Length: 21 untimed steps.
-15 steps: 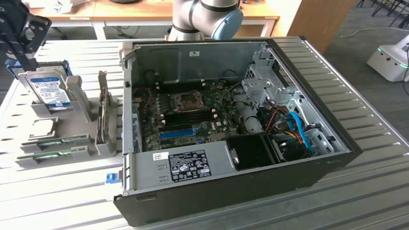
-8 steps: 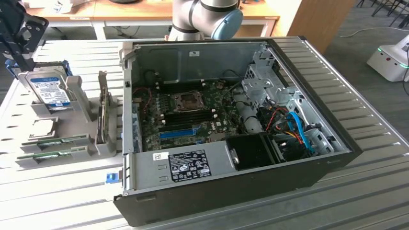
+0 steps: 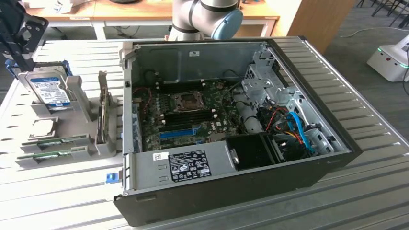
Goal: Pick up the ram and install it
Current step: 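Reach for the ram, then pick up the ram and move it above insertion slot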
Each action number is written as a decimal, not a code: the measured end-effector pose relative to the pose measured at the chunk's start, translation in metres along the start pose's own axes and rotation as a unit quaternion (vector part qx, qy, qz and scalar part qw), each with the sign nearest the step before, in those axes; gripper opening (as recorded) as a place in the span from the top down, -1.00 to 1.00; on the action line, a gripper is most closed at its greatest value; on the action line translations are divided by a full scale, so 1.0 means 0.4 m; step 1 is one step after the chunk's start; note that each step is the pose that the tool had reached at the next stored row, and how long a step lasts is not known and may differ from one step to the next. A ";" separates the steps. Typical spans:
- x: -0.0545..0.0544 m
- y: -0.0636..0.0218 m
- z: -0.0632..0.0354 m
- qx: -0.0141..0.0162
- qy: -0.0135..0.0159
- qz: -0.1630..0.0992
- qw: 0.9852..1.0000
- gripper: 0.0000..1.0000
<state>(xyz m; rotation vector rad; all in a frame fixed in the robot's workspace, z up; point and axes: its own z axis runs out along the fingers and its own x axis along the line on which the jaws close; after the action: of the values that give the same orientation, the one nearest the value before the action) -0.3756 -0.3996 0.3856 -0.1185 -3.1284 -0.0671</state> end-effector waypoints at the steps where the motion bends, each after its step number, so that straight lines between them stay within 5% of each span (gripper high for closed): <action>1: 0.000 -0.002 0.000 0.000 0.000 0.000 1.000 0.80; 21: -0.004 -0.042 -0.002 0.000 0.000 0.000 1.000 0.80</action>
<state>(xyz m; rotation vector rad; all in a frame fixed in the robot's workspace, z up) -0.3754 -0.4167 0.3856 -0.1183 -3.1284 -0.0671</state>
